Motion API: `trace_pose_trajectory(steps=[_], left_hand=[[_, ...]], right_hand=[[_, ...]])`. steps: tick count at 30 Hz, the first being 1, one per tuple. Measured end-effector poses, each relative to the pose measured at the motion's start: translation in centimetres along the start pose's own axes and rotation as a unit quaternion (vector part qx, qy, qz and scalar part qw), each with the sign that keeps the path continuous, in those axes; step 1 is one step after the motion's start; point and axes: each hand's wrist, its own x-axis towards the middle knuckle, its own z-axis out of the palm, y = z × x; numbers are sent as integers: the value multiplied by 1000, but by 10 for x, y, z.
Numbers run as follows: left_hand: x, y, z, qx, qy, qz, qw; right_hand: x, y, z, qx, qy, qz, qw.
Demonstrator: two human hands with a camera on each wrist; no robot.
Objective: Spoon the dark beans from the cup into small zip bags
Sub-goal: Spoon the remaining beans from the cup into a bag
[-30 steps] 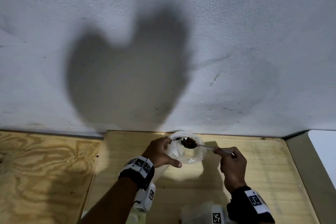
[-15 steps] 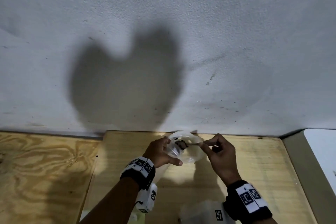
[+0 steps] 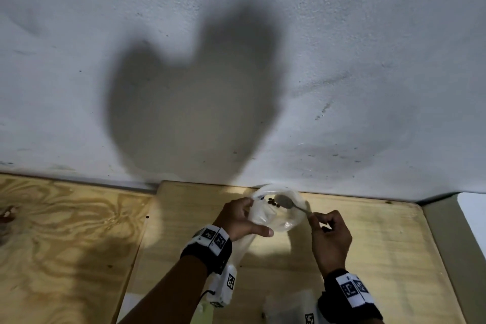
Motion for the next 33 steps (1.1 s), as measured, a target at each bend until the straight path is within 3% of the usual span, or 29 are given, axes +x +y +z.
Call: trace_pose_trajectory(steps=[7, 13, 21, 33], left_hand=[[-17, 3, 29, 118, 48, 82, 989], [-18, -10, 43, 167, 70, 120, 976], [-14, -15, 41, 175, 51, 103, 978], [-4, -6, 5, 18, 28, 9, 999]], right_hand=[[-7, 17, 17, -14, -68, 22, 997], [-10, 22, 25, 14, -71, 115, 991], [-17, 16, 50, 109, -54, 241, 963], [0, 7, 11, 127, -41, 234, 963]])
